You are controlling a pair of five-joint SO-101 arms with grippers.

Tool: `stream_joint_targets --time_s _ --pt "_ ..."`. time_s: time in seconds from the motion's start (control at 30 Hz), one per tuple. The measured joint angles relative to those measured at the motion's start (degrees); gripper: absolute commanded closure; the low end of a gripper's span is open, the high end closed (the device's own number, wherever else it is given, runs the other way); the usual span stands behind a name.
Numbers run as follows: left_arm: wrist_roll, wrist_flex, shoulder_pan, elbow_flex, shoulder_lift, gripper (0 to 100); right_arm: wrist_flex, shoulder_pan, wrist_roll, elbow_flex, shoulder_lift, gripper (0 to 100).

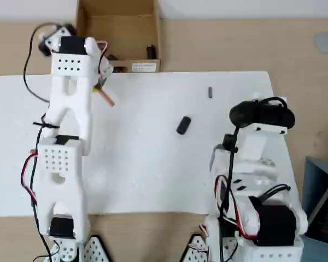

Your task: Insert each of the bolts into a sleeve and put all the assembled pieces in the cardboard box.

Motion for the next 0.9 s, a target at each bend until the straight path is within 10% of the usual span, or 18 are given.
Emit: stream_joint_targets --time_s 0.9 --pt "-17.49 -3.43 8.26 62.95 -76.48 100 -1.85 0.00 8.09 4.04 -10.64 98.9"
